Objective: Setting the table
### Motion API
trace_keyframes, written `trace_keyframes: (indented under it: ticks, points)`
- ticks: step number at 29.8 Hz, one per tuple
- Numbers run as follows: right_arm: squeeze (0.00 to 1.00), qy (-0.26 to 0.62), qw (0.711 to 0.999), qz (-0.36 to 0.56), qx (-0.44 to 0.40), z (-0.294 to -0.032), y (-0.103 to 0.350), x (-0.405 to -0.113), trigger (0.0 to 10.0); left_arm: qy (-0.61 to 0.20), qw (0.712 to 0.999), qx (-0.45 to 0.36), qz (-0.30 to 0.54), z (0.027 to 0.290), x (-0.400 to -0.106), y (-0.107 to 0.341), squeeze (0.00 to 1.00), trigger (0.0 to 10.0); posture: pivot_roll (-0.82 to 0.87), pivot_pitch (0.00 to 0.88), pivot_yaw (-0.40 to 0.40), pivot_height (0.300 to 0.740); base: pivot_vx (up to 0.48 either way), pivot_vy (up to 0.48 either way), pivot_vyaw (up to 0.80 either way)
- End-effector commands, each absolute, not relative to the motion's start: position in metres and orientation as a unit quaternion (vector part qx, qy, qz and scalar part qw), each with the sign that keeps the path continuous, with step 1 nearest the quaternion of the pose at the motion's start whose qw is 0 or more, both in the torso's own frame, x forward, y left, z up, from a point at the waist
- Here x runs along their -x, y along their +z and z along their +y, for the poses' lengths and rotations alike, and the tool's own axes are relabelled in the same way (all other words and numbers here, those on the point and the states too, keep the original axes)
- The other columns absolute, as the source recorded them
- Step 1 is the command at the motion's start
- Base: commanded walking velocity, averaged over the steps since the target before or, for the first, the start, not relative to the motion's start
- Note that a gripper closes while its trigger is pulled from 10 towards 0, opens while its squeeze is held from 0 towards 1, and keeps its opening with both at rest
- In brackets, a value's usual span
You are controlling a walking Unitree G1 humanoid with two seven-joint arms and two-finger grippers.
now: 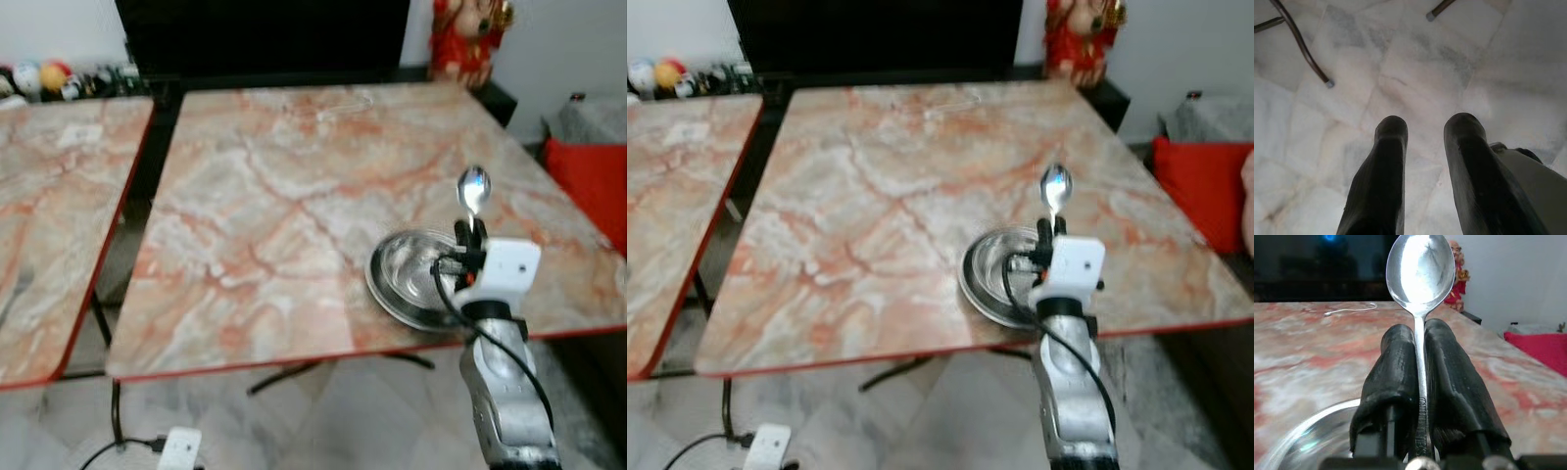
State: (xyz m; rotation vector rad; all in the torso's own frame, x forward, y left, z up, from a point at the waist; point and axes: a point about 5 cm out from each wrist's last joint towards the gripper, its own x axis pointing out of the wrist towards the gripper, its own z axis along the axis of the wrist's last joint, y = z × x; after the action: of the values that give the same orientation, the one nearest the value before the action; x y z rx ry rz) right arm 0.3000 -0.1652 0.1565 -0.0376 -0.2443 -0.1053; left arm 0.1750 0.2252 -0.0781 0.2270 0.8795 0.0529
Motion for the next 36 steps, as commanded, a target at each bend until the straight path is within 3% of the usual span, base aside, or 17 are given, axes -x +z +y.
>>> trace_keyframes:
  ticks: [1,11,22,36]
  points:
    - [0.0,-0.065,0.991,-0.114,0.026,-0.174,0.154,-0.299,10.0,0.023,0.894,-0.105,0.435,0.222,-0.171,-0.081,0.0,10.0,-0.15,0.062,0.051,0.74,0.0,0.0,0.0]
    - [0.0,-0.072,0.993,-0.067,0.067,-0.198,0.153,-0.315,10.0,0.022,0.896,-0.105,0.431,0.222,-0.173,-0.08,0.0,10.0,-0.15,0.053,0.057,0.74,0.0,0.0,0.0]
    - [0.0,-0.079,0.994,0.056,0.055,-0.201,0.133,-0.341,10.0,0.028,0.895,-0.102,0.433,0.224,-0.173,-0.08,0.0,10.0,-0.15,0.08,0.075,0.74,0.0,0.0,0.0]
    - [0.0,-0.06,0.992,0.106,0.04,-0.203,0.144,-0.376,10.0,0.024,0.897,-0.103,0.43,0.227,-0.175,-0.078,0.0,10.0,-0.16,0.122,0.087,0.74,0.0,0.0,0.0]
